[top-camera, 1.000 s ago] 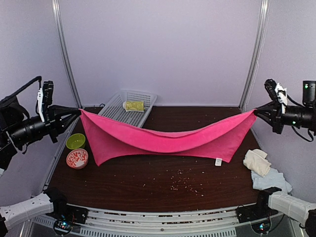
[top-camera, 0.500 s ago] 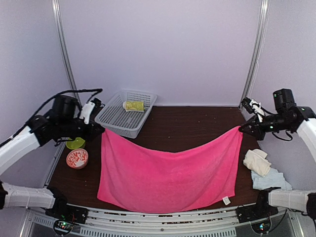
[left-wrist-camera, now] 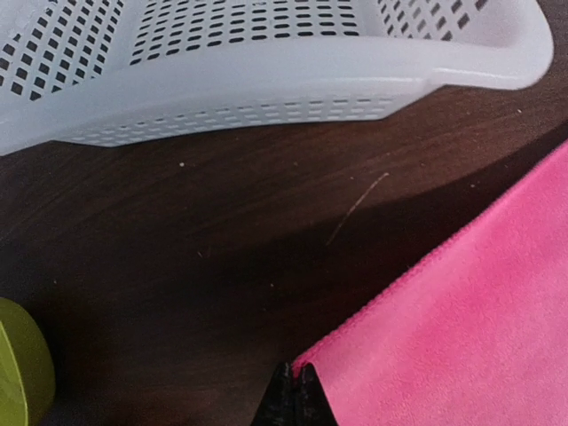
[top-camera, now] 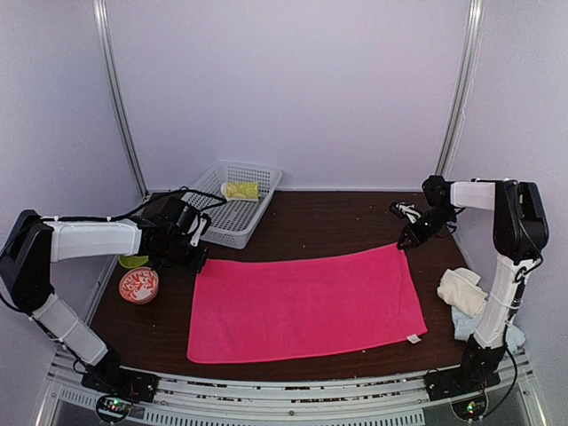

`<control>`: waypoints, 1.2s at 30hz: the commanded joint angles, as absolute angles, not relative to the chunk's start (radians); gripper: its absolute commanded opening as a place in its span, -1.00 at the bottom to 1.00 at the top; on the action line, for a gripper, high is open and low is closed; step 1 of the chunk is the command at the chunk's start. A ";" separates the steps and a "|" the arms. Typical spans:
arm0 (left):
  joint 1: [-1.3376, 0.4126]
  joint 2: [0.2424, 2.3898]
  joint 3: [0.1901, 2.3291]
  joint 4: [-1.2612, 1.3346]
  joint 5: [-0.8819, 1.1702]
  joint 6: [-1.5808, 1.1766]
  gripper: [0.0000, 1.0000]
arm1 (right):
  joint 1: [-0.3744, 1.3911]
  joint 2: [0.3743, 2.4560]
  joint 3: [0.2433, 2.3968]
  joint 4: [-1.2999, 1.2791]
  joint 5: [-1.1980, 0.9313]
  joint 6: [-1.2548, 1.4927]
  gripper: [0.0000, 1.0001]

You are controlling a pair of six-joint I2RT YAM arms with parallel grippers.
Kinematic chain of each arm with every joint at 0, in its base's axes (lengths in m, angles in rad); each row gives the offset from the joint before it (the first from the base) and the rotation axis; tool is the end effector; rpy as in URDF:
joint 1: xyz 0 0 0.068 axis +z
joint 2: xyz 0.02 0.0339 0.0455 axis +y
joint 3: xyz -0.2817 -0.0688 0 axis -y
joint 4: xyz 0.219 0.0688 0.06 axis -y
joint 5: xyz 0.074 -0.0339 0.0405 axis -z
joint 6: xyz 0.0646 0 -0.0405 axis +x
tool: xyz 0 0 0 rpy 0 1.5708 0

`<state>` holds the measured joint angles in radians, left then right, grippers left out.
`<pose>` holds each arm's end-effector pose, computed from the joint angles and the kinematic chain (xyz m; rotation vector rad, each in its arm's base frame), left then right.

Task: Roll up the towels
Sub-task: Flatten out the towel at the center of the board, then pick up the towel from the center of the board.

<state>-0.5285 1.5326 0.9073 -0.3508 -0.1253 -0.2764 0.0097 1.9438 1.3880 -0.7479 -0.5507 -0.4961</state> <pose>0.2625 -0.1439 0.2011 0.2712 2.5285 -0.1584 0.3741 0.0374 0.1868 -0.7695 2.5708 0.6486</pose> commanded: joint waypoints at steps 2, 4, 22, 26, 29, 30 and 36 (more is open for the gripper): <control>-0.510 1.590 0.941 -0.272 -0.209 -0.291 -1.00 | 0.035 2.001 1.477 -0.673 -0.494 -0.440 -1.00; -0.506 1.600 0.942 -0.272 -0.217 -0.294 -1.00 | 0.045 2.019 1.491 -0.672 -0.479 -0.446 -1.00; -0.457 1.564 0.919 -0.269 -0.226 -0.308 -1.00 | 0.078 2.126 1.678 -0.723 -0.391 -0.497 -1.00; -0.457 1.596 0.934 -0.267 -0.182 -0.302 -1.00 | 0.093 2.145 1.695 -0.724 -0.378 -0.502 -0.98; -0.458 1.583 0.936 -0.261 -0.175 -0.298 -1.00 | 0.095 2.143 1.694 -0.717 -0.369 -0.501 -0.98; -0.458 1.576 0.935 -0.263 -0.173 -0.296 -1.00 | 0.095 2.142 1.694 -0.717 -0.362 -0.503 -0.98; -0.458 1.555 0.931 -0.288 -0.126 -0.282 -1.00 | 0.094 2.118 1.684 -0.725 -0.342 -0.528 -1.00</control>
